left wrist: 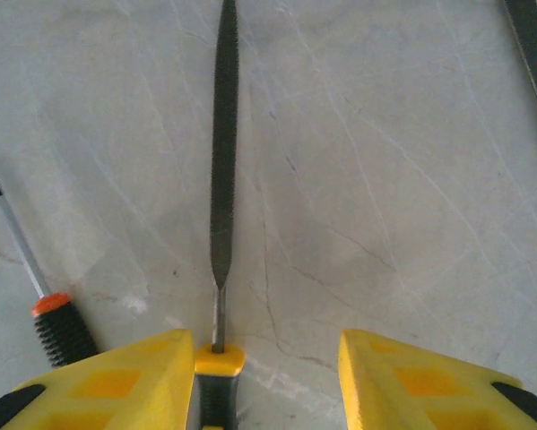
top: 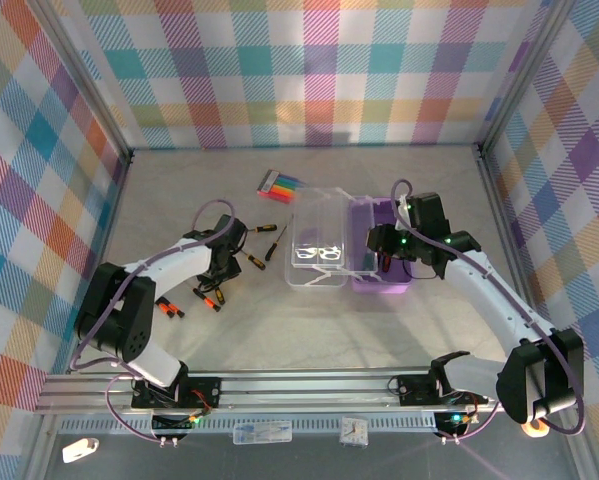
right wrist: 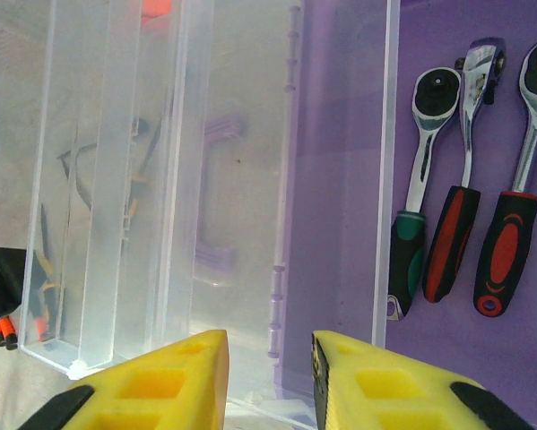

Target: Pack the tool kit

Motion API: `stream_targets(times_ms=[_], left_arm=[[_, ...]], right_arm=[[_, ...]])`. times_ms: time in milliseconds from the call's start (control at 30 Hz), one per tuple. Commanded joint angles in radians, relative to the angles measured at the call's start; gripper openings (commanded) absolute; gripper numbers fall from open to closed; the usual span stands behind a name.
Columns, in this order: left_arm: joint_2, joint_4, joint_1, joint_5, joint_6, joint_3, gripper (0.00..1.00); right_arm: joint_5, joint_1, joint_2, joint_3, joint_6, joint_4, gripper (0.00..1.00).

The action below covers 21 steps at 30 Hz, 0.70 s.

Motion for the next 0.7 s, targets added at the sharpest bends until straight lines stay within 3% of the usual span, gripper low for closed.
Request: stream_targets(times_ms=[0,367,667], left_arm=[[-0.035,-0.087,-0.017,-0.014,-0.035,0.000,0.46],[-0.037,-0.046,-0.041,0.023,-0.088,-0.082,0.41],[0.004,0.058,-0.041,0.080,-0.048,-0.090,0.24]], right_arm=[[0.000,0.007,-0.015,0.017,0.013,-0.002,0.31],[0.000,0.020,-0.005,0.030,0.014,-0.007,0.31],[0.006,0.024,-0.019,0.024,0.013,-0.016,0.31]])
